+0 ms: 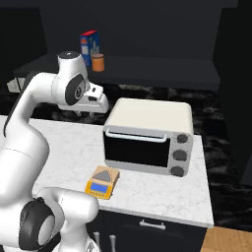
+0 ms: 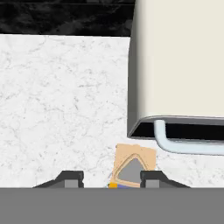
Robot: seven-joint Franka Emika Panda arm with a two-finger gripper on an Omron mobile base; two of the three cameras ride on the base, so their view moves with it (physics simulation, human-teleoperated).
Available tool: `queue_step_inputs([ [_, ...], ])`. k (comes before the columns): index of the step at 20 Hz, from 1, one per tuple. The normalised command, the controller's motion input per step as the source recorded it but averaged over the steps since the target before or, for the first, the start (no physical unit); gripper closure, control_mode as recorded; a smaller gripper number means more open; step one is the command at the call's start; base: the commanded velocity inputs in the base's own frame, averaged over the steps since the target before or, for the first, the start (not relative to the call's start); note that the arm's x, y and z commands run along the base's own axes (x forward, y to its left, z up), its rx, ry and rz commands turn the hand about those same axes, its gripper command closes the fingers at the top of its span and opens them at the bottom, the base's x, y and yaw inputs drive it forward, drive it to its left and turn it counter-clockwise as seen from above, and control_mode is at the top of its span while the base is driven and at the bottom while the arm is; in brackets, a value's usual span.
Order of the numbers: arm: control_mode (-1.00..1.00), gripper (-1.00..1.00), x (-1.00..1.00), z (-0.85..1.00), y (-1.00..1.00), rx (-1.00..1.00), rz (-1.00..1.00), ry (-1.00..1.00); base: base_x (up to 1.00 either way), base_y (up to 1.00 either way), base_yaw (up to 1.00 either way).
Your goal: Pick the jam and place it on the digital scale for weighing, and close the cabinet.
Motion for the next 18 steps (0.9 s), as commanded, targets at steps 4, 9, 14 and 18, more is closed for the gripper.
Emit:
queue_step_inputs([
  [4, -1.00, -1.00, -0.24, 0.02, 0.00, 0.00, 0.00, -0.16, 0.00, 0.00, 0.00],
  [9, -1.00, -1.00, -0.69, 0.00, 0.00, -0.01, 0.00, -0.27, 0.00, 0.00, 0.00],
  [14, -1.00, -1.00, -0.41, 0.54, 0.00, 0.00, 0.00, -0.42, 0.00, 0.00, 0.00],
  [18, -1.00, -1.00, -0.28, 0.97, 0.00, 0.00, 0.00, -0.22, 0.00, 0.00, 0.00],
])
